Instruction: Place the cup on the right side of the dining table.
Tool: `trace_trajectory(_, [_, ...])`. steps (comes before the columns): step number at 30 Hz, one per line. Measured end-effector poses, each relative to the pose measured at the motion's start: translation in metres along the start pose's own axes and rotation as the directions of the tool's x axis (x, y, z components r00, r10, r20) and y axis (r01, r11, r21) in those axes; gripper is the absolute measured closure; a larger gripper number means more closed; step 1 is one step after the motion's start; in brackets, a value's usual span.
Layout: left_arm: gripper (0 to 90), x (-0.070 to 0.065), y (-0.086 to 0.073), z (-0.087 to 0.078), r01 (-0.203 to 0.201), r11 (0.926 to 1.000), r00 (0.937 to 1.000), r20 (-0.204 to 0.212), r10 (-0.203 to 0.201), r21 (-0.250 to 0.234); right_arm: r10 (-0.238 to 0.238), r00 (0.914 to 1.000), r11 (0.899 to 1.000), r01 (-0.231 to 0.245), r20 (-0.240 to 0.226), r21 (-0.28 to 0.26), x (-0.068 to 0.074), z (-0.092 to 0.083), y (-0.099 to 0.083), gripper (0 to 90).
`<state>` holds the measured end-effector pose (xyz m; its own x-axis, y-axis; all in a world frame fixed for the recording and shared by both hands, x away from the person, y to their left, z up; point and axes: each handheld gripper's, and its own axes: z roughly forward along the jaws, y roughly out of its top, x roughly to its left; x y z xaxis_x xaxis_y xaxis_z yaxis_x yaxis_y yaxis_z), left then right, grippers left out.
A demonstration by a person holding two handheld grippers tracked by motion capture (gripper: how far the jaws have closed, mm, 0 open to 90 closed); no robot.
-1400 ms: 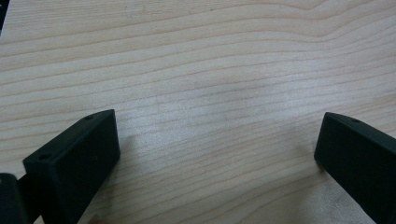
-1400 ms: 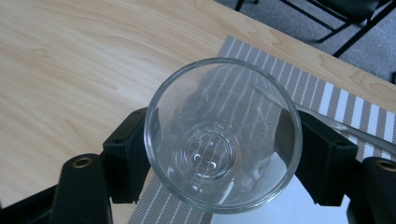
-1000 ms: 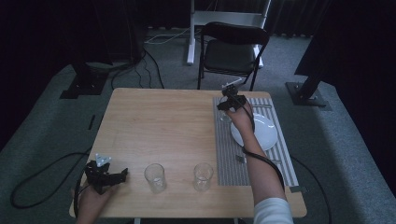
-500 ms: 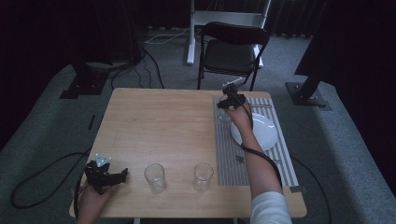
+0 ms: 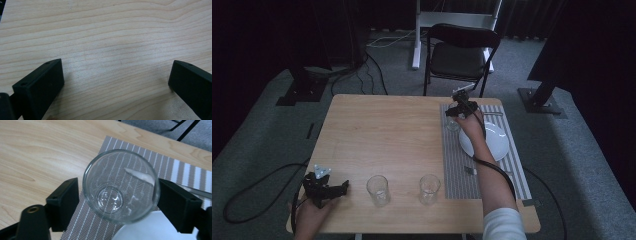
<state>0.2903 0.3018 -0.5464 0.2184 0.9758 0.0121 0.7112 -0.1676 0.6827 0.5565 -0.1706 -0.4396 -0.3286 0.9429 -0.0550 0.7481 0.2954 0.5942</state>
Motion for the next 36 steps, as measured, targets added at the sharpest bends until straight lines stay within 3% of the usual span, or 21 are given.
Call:
trace_trajectory(4, [0.5, 0.0, 0.0, 0.0, 0.0, 1.0, 1.0, 0.0, 0.0, 0.0, 0.016, 0.9998, 1.0, -0.016, -0.011, -0.007, -0.003, -0.008, -0.003, 12.5])
trace_trajectory(14, [0.5, 0.0, 0.0, 0.0, 0.0, 1.0, 1.0, 0.0, 0.0, 0.0, 0.05, 0.9985, 0.998, -0.051, -0.025, -0.047, -0.007, -0.03, -0.022, 12.3])
trace_trajectory(18, [0.5, 0.0, 0.0, 0.0, 0.0, 1.0, 1.0, 0.0, 0.0, 0.0, 0.076, 0.9962, 0.995, -0.078, -0.044, -0.062, -0.01, -0.036, -0.036, 12.3])
trace_trajectory(27, [0.5, 0.0, 0.0, 0.0, 0.0, 1.0, 1.0, 0.0, 0.0, 0.0, 0.084, 0.9956, 0.993, -0.087, -0.042, -0.074, -0.012, -0.041, -0.071, 12.3])
trace_trajectory(36, [0.5, 0.0, 0.0, 0.0, 0.0, 1.0, 1.0, 0.0, 0.0, 0.0, 0.115, 0.989, 0.984, -0.126, -0.093, -0.124, -0.016, -0.057, -0.109, 12.4])
